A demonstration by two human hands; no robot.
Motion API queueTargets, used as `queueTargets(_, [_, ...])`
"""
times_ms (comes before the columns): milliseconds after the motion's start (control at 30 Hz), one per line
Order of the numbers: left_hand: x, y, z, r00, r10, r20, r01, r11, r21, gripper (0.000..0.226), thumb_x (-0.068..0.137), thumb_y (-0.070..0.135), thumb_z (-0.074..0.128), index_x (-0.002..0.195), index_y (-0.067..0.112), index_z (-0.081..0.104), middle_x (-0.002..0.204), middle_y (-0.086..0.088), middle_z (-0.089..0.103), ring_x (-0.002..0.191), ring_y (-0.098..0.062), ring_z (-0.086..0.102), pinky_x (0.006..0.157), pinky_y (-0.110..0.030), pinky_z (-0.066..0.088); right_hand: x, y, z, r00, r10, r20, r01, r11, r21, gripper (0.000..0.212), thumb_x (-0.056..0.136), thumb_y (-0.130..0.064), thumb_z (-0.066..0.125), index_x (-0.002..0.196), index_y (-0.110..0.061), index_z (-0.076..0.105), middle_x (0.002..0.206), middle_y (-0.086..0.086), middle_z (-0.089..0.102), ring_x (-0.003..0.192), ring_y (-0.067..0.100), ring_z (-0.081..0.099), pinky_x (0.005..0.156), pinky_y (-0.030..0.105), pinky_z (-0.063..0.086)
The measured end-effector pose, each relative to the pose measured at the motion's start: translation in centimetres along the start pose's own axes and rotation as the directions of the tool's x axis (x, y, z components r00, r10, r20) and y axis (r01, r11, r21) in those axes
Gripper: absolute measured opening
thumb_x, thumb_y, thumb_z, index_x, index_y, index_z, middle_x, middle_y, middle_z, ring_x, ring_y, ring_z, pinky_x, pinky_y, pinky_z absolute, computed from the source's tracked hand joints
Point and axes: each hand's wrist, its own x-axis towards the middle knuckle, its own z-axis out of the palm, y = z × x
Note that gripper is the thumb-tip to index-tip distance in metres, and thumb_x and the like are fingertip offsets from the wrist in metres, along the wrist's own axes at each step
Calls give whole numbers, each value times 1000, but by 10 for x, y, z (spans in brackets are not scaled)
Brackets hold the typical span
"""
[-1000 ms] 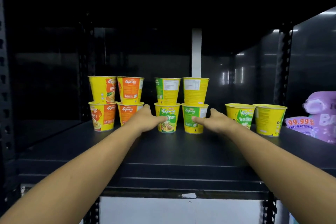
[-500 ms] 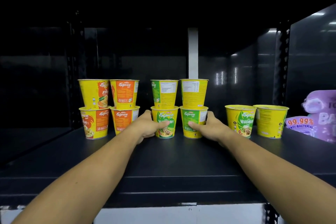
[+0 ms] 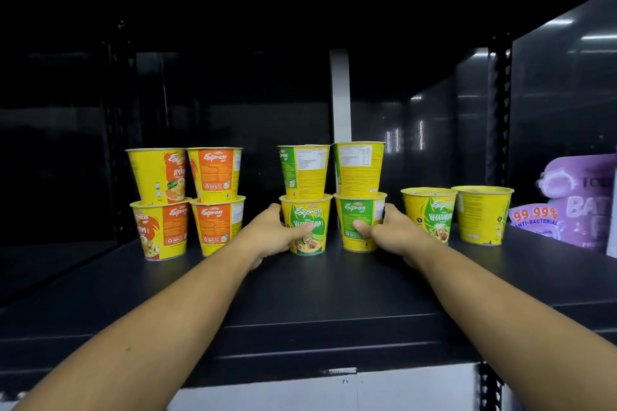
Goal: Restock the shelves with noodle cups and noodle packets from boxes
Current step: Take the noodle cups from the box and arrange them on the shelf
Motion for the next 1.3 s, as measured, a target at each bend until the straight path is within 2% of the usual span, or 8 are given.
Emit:
queueTargets(100, [-2,-1,-1,1000,4,8,-4,1000,12,49,88,30,82,125,24,52,119,-1,70,112,-19,68,98,-40,57,-2,-1,0,1000,-13,-17,13,1000,-4,60,87,-42,79,134,-21,49,125,-2,67,113,21,63,106,46,49])
queueTargets(200, [-1,-1,-1,1000,8,4,-8,1000,19,46,88,30,82,124,25,52,120,-2,71,111,-19,68,98,-41,58,-5,-2,-1,999,-24,-25,24,999,-29,55,92,-38,75,136,-19,49,125,-1,65,114,21,61,103,41,49])
queueTargets(500, [4,-6,-1,999,5,-46,-3,999,52,44,87,32,83,119,29,53,117,0,71,111,-18,68,103,-46,55,-14,-5,-6,995,-97,-16,93,982,-162,60,90,-51,73,136,-20,49,126,-5,65,114,18,61,100,37,49])
queueTargets(633, [4,-6,-2,999,2,-51,1,998,57,44,88,32,81,122,28,53,118,0,71,111,-17,68,103,-45,55,-15,-7,-6,994,-108,-4,106,976,-192,62,90,-47,75,138,-20,48,129,-4,64,114,17,60,95,33,46])
queueTargets(767, [3,-6,-1,999,-4,-51,6,999,48,45,90,29,80,126,25,53,120,1,71,112,-17,68,104,-45,54,-15,-5,-6,992,-123,-10,118,970,-214,65,89,-46,76,140,-19,47,133,-3,64,120,18,60,98,33,46])
queueTargets(900, [2,-5,-1,998,-11,-56,14,998,64,45,90,30,80,126,25,53,120,2,71,111,-15,67,104,-44,54,-17,-6,-7,990,-139,-2,134,960,-245,64,91,-44,75,142,-19,45,136,-2,62,121,18,59,91,28,42])
queueTargets(1067, [-6,1,-2,998,-2,-58,9,992,129,40,94,34,76,124,28,50,124,2,69,112,-15,65,95,-32,49,-19,-8,-7,988,-155,8,149,937,-316,66,91,-45,74,143,-17,44,141,2,60,129,23,56,99,32,43])
queueTargets(1300, [-11,3,-1,997,8,-72,4,986,164,37,96,32,73,125,27,51,122,2,68,109,-16,65,90,-32,50,-21,-7,-7,988,-155,19,153,936,-316,66,91,-44,74,143,-17,44,141,3,60,128,23,57,104,35,46])
